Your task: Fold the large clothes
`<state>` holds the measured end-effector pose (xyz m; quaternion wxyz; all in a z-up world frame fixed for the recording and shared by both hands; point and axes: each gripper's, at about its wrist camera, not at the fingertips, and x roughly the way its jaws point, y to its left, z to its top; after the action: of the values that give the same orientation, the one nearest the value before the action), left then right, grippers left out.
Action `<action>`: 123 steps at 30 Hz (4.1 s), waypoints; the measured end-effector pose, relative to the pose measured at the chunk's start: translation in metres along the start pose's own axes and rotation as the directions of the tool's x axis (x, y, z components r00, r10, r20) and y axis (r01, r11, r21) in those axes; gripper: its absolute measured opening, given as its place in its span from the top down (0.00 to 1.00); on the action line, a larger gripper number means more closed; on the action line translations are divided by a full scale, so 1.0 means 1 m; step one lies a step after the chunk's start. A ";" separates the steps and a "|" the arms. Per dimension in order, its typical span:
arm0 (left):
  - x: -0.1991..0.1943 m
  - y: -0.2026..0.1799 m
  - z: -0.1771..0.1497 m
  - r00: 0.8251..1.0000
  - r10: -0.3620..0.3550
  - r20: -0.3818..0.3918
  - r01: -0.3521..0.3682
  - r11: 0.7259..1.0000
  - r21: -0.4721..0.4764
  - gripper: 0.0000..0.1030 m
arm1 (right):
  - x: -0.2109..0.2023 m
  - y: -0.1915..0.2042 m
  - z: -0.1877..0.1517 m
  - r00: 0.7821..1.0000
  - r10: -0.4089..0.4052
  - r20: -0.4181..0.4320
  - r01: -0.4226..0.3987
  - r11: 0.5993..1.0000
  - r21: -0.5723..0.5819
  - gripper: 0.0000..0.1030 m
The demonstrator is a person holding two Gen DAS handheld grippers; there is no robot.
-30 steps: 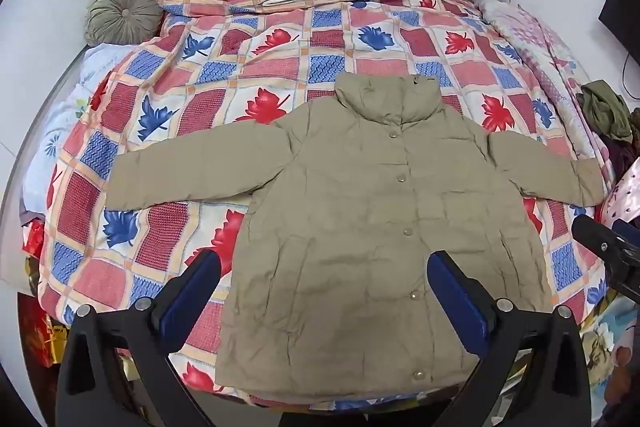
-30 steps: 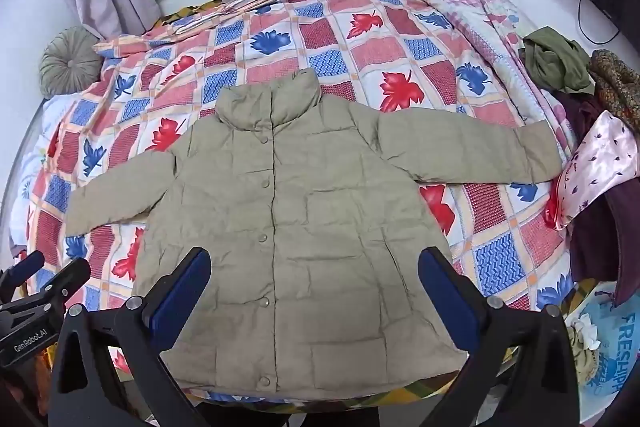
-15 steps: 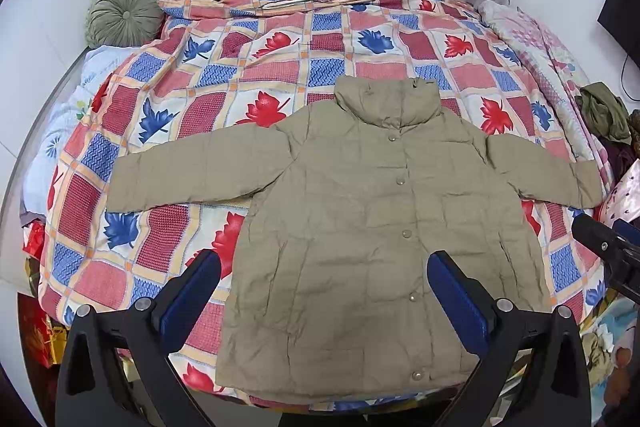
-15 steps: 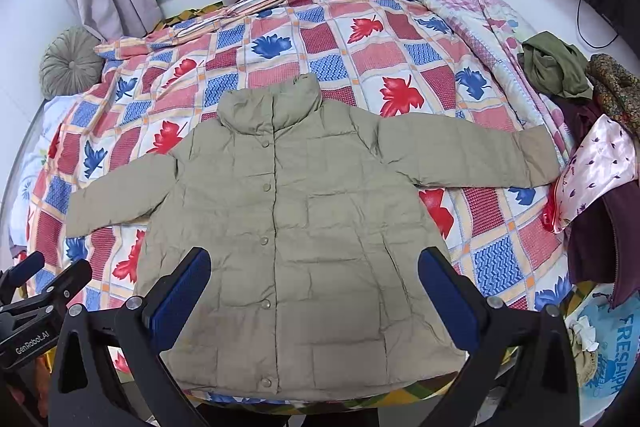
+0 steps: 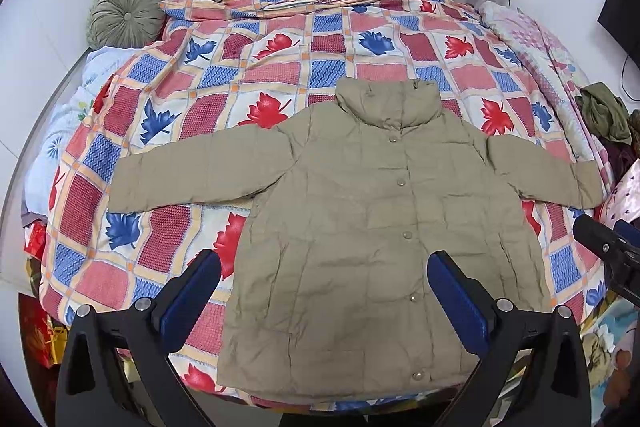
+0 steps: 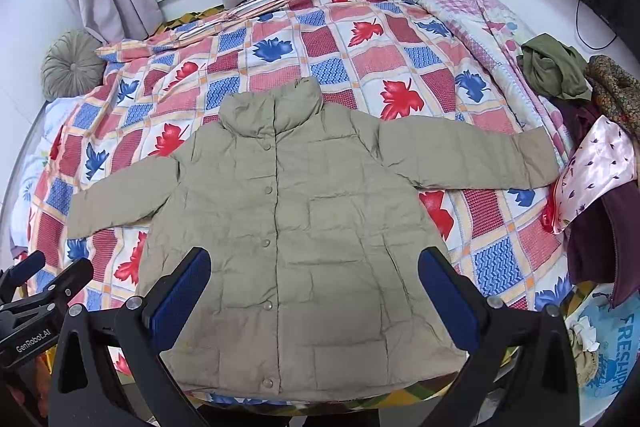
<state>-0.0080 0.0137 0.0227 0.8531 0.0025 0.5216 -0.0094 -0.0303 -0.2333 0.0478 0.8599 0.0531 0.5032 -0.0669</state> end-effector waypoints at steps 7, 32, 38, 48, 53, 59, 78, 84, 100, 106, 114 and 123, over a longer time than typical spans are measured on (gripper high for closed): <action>0.000 0.000 0.000 1.000 0.000 0.000 0.000 1.000 0.000 0.00 | -0.001 0.001 -0.001 1.000 0.002 -0.001 -0.002 1.000 0.000 0.00; 0.001 0.000 -0.002 1.000 0.001 0.002 -0.001 1.000 0.003 0.00 | -0.001 -0.003 -0.002 1.000 0.007 0.001 -0.007 1.000 0.001 0.00; 0.001 0.000 -0.003 1.000 0.001 0.003 -0.001 1.000 0.002 0.00 | -0.001 -0.003 -0.002 1.000 0.007 0.001 -0.007 1.000 0.001 0.00; 0.001 0.000 -0.003 1.000 0.002 0.002 -0.002 1.000 0.002 0.00 | -0.002 -0.002 -0.002 1.000 0.008 0.001 -0.008 1.000 0.001 0.00; 0.001 -0.001 -0.003 1.000 0.002 0.002 -0.002 1.000 0.003 0.00 | -0.001 -0.003 -0.003 1.000 0.008 0.001 -0.008 1.000 0.001 0.00; 0.001 -0.001 -0.003 1.000 0.002 0.002 -0.002 1.000 0.003 0.00 | -0.001 -0.003 -0.003 1.000 0.009 0.002 -0.009 1.000 0.002 0.00; 0.001 -0.001 -0.003 1.000 0.003 0.002 -0.003 1.000 0.003 0.00 | -0.001 -0.003 -0.003 1.000 0.010 0.002 -0.010 1.000 0.003 0.00; 0.000 -0.002 -0.003 1.000 0.003 0.000 -0.003 1.000 0.002 0.00 | -0.002 -0.002 -0.003 1.000 0.011 0.001 -0.011 1.000 0.002 0.00; 0.001 0.008 -0.014 1.000 -0.015 -0.020 0.015 1.000 -0.014 0.00 | -0.001 0.014 -0.010 0.999 0.020 -0.027 -0.020 1.000 0.006 0.00; 0.013 0.022 -0.013 0.999 -0.019 -0.040 0.017 0.999 -0.031 0.00 | 0.011 0.024 -0.014 0.997 0.039 -0.069 -0.039 0.999 0.002 0.00; 0.030 0.048 -0.016 0.996 -0.041 -0.078 0.036 0.998 -0.057 0.00 | 0.028 0.041 -0.016 0.992 0.066 -0.107 -0.067 0.998 -0.010 0.00; 0.076 0.097 -0.028 0.984 -0.075 -0.162 0.050 0.987 -0.152 0.00 | 0.056 0.083 -0.027 0.979 0.120 -0.165 -0.134 0.988 -0.073 0.00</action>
<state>0.0035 0.1101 -0.0580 0.8034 -0.0762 0.5905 0.0025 -0.0121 -0.1509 -0.0127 0.8206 0.0544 0.5687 0.0138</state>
